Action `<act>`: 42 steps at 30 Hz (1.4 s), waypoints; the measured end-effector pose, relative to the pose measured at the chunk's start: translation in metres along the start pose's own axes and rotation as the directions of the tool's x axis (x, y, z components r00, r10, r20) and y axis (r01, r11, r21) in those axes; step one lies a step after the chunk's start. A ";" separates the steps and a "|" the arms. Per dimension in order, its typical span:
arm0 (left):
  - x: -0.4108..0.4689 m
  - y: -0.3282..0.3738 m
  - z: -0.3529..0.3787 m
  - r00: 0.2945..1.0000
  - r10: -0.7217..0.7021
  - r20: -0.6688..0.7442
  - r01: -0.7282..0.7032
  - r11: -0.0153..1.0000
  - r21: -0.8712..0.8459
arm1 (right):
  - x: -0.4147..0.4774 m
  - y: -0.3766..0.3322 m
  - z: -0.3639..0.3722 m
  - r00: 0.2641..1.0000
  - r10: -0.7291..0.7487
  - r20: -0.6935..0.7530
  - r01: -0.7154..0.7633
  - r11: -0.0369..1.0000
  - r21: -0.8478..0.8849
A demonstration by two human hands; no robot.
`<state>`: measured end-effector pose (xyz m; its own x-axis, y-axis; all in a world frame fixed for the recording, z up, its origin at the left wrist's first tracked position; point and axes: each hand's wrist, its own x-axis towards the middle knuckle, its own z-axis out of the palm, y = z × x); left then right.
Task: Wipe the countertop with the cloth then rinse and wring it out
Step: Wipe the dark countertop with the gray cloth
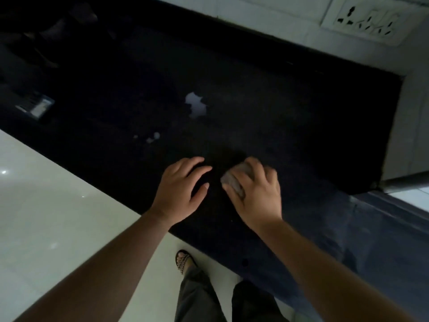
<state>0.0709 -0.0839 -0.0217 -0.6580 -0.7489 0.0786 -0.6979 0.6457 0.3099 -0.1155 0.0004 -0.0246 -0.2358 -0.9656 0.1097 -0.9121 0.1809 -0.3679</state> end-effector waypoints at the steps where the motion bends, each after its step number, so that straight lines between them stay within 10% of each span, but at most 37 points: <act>1: -0.003 -0.012 -0.001 1.000 0.020 0.021 -0.021 0.999 0.026 | -0.017 0.000 0.000 1.000 -0.008 -0.020 0.008 1.000 -0.013; 9: -0.006 -0.038 0.005 0.998 0.031 0.055 -0.028 0.998 -0.048 | 0.096 -0.003 0.010 0.881 0.449 -0.151 -0.460 0.887 -0.042; 16: -0.005 -0.037 0.005 0.999 0.027 0.020 -0.024 0.993 -0.113 | -0.007 -0.051 0.028 0.946 0.276 -0.170 -0.286 0.957 -0.039; 23: -0.003 -0.037 0.005 0.998 0.021 0.065 -0.016 0.997 -0.070 | 0.088 -0.009 0.012 0.785 0.577 -0.225 -0.597 0.802 -0.026; 32: -0.003 -0.037 0.005 0.999 0.021 0.043 -0.018 0.997 -0.075 | 0.017 -0.041 0.021 0.920 0.354 -0.169 -0.370 0.926 -0.072; 38: 0.005 -0.035 -0.005 0.996 0.024 0.085 -0.015 0.993 -0.114 | 0.108 -0.018 0.015 0.789 0.597 -0.148 -0.604 0.797 -0.006; 42: 0.046 -0.053 -0.026 0.996 0.089 0.016 -0.084 0.980 -0.182 | 0.093 -0.049 0.027 0.925 0.378 -0.044 -0.379 0.925 -0.017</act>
<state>0.0848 -0.1562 -0.0092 -0.7217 -0.6862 0.0908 -0.5768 0.6687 0.4693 -0.0842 -0.1037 -0.0216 -0.5775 -0.8164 0.0035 -0.7605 0.5363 -0.3661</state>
